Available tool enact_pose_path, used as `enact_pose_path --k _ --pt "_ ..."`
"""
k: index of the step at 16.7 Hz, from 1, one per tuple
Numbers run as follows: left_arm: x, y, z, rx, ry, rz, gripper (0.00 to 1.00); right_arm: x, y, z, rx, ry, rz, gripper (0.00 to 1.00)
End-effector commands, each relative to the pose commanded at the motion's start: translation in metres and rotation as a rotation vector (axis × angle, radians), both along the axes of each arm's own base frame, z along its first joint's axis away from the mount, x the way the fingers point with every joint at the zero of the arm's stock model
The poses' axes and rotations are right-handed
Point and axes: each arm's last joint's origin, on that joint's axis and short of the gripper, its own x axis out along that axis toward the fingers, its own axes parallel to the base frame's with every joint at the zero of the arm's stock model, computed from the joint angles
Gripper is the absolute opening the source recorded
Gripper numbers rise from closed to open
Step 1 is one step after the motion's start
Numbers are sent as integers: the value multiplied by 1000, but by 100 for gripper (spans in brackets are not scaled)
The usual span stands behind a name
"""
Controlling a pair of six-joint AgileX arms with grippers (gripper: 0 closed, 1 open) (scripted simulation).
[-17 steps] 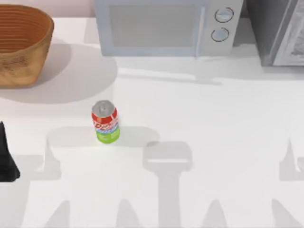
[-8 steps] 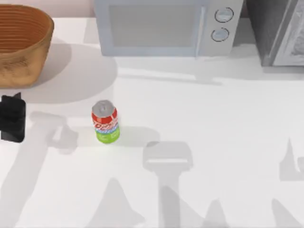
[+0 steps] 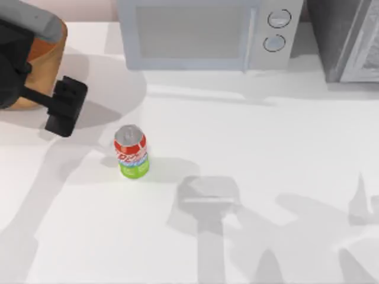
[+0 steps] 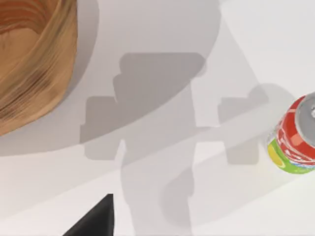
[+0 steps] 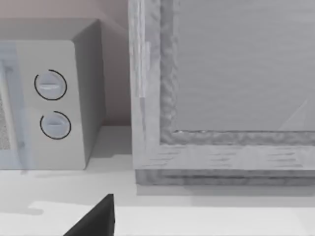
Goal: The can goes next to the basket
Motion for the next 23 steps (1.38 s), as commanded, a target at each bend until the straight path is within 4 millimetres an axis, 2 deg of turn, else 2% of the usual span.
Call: enact_pose_path --k 3,6,10,14,20,23 --pt "38 -27 -16 77 209 -89 100 0 0 0 0 0 0 100" --pt "77 -58 -40 169 403 -177 100 0 0 0 0 0 0 100" --pt "112 -94 -68 262 561 -274 100 0 0 0 0 0 0 100" --pt "123 -113 -81 302 621 -324 100 0 0 0 0 0 0 100" --pt "124 -111 -82 302 622 -321 100 0 0 0 0 0 0 100" --pt "124 -113 -102 304 625 -325 100 0 0 0 0 0 0 100"
